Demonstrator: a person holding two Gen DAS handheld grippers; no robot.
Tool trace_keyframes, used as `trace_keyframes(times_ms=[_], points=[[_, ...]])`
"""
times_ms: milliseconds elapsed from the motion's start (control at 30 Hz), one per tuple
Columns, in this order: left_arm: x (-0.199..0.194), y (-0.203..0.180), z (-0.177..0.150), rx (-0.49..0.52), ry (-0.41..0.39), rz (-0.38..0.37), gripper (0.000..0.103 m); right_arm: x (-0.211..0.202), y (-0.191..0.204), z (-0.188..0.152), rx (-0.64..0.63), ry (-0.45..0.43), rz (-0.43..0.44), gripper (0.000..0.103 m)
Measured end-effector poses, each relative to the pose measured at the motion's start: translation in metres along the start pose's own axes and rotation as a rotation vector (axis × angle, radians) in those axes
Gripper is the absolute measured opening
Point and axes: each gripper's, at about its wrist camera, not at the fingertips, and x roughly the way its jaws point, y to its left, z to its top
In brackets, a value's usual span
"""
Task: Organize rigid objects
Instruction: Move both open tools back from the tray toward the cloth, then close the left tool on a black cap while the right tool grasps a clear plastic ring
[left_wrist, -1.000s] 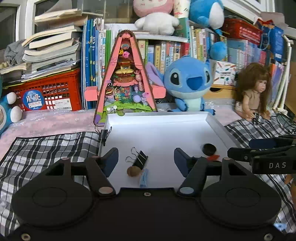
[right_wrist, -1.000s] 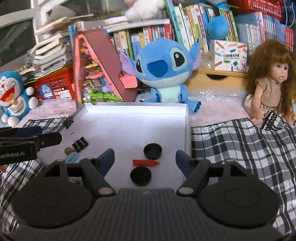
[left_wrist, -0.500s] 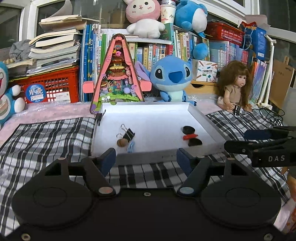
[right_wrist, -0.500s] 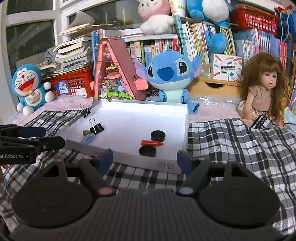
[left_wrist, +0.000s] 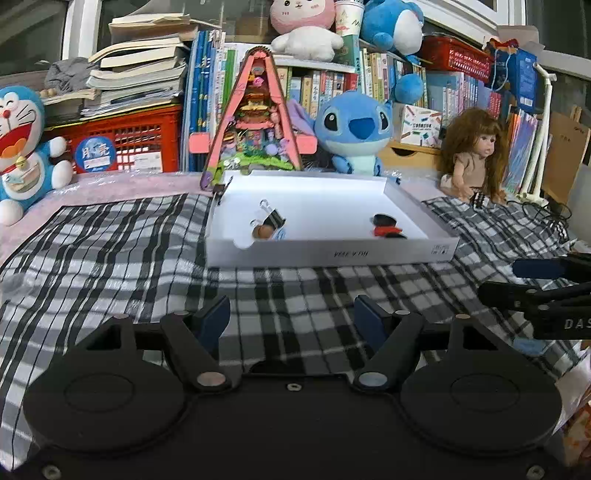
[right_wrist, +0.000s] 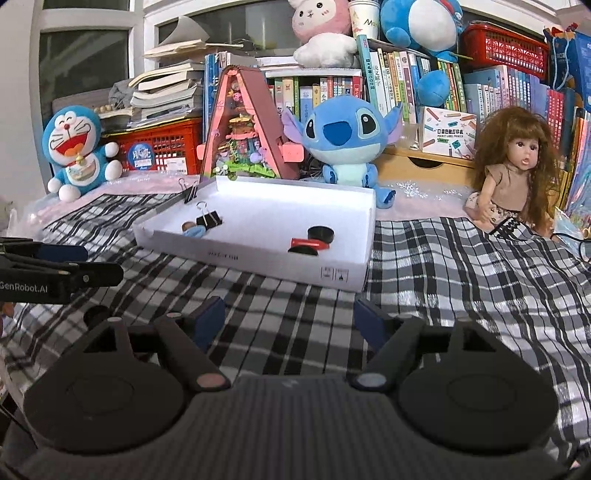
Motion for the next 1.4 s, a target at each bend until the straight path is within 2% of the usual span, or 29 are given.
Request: trace_keyframes(times_ms=[467,633,800,900,1400], points=[[-0.007,0.008,-0.037,0.011,0.043,0.055,0.07,-0.019,0.014,-0.038,-0.048,-0.006,-0.004,0.086],[-0.006,0.011,-0.042,-0.001,0.058,0.05,0.066,-0.03,0.017,-0.048,-0.057,-0.019,0.016,0.076],[-0.006,0.012,-0.045,-0.011,0.053,0.051,0.056,-0.036,0.019,-0.054,-0.059,-0.005,0.025,0.06],[-0.007,0.011,-0.046,-0.014,0.053,0.048,0.053,-0.039,0.018,-0.057,-0.043,0.002,0.032,0.056],[0.0,0.001,-0.047,0.013,0.042,0.043,0.039,-0.028,0.006,-0.065,0.031,0.067,0.015,0.051]])
